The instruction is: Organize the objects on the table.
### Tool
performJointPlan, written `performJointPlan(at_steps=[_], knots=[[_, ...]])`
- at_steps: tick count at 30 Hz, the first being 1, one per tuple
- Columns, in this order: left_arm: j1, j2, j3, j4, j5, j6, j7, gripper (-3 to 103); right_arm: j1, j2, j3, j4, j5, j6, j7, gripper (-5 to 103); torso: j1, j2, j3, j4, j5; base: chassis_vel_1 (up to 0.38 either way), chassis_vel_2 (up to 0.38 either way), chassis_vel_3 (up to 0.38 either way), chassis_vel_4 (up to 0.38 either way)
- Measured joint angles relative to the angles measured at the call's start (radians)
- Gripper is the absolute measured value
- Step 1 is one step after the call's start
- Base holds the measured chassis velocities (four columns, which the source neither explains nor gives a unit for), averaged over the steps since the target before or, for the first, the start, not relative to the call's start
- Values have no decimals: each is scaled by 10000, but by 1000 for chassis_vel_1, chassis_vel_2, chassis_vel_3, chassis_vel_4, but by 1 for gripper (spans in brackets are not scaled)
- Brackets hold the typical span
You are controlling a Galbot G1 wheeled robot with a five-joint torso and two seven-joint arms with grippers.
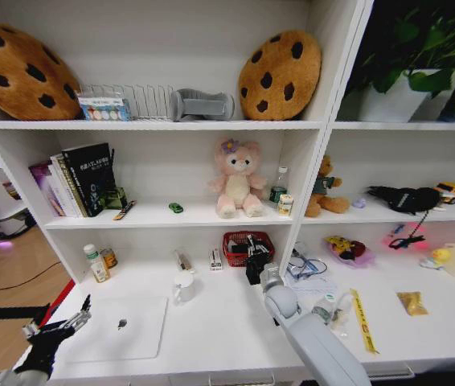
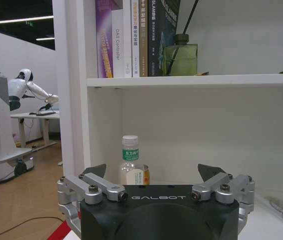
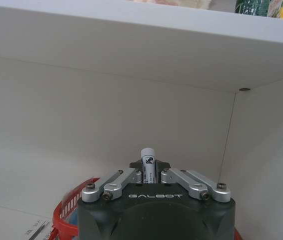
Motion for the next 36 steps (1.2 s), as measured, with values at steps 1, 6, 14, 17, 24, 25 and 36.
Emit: performJointPlan(at_steps=[1, 6, 14, 17, 24, 25, 36], knots=[[0, -1, 0, 0, 0, 0, 0, 100, 67, 49, 10, -145, -3, 65, 0, 12, 0, 0, 0, 0, 0, 0, 0, 0, 0], [0, 0, 0, 0, 0, -1, 0, 100, 211, 198, -2, -481, -21, 153, 6, 12, 1, 0, 0, 2, 0, 0, 0, 0, 0], [0, -1, 0, 0, 0, 0, 0, 100, 115, 235, -27, -509, -114, 157, 112, 15, 0, 1, 0, 2, 1, 0, 0, 0, 0], [0, 0, 0, 1, 0, 0, 0, 100, -76, 161, 42, -276, -136, 112, 195, 27, 0, 1, 0, 2, 0, 0, 0, 0, 0], [0, 0, 0, 0, 0, 0, 0, 100, -565, -90, 251, 392, -110, -36, 255, 48, -3, 1, -1, 1, 2, 0, 0, 0, 0], [0, 0, 0, 1, 0, 0, 0, 100, -644, -138, 287, 528, -99, -59, 259, 54, -2, 1, -1, 2, 1, 0, 0, 0, 0], [0, 0, -1, 0, 0, 0, -3, 100, -4057, -1333, 1337, 4010, 24, -622, 179, 96, -2, 2, -2, -2, 1, 0, 0, 0, 0]])
